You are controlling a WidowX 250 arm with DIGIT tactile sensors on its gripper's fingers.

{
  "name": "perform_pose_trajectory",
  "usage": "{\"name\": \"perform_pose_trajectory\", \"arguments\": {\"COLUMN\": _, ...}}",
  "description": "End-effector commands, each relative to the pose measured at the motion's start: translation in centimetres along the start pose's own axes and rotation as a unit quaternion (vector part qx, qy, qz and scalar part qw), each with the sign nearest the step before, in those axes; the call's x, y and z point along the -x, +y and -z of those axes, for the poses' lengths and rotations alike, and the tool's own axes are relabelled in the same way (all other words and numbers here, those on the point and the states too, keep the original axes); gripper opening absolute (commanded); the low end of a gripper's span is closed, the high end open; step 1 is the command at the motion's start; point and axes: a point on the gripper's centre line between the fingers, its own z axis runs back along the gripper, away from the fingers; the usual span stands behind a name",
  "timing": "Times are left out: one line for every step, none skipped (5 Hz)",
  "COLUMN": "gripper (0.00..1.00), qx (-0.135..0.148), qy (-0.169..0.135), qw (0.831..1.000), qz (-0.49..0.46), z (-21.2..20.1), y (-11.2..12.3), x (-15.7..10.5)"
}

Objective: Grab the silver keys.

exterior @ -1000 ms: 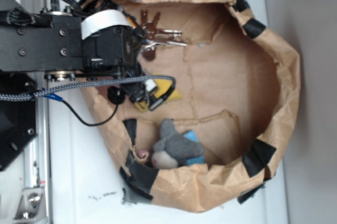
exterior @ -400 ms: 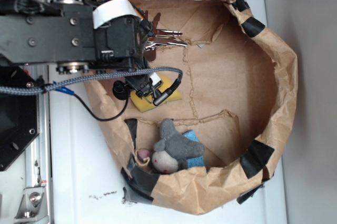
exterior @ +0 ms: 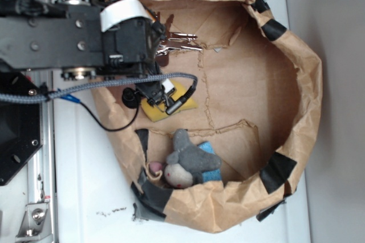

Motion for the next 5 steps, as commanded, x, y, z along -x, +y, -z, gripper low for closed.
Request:
{"name": "perform_pose_trajectory", "arguments": {"gripper": 1.0, "qx": 0.022, "qy": 0.053, "qw": 0.998, "qz": -0.028, "z": 0.8, "y": -4.2, "x": -1.6}}
{"name": "perform_pose_trajectory", "arguments": {"gripper": 1.0, "qx": 0.047, "qy": 0.052, "qw": 0.997, "qz": -0.012, "z": 1.0, "y": -2.8, "x": 0.9}}
{"name": "perform_pose_trajectory", "arguments": {"gripper": 1.0, "qx": 0.053, "qy": 0.05, "qw": 0.997, "qz": 0.0, "z": 0.8, "y": -1.8, "x": 1.3}}
{"name": "perform_pose_trajectory", "arguments": {"gripper": 1.0, "qx": 0.062, "qy": 0.043, "qw": 0.997, "qz": 0.004, "z": 0.8, "y": -1.3, "x": 0.9}}
{"name": "perform_pose_trajectory", "arguments": {"gripper": 1.0, "qx": 0.061, "qy": 0.043, "qw": 0.997, "qz": -0.002, "z": 0.9, "y": -2.3, "x": -0.1}}
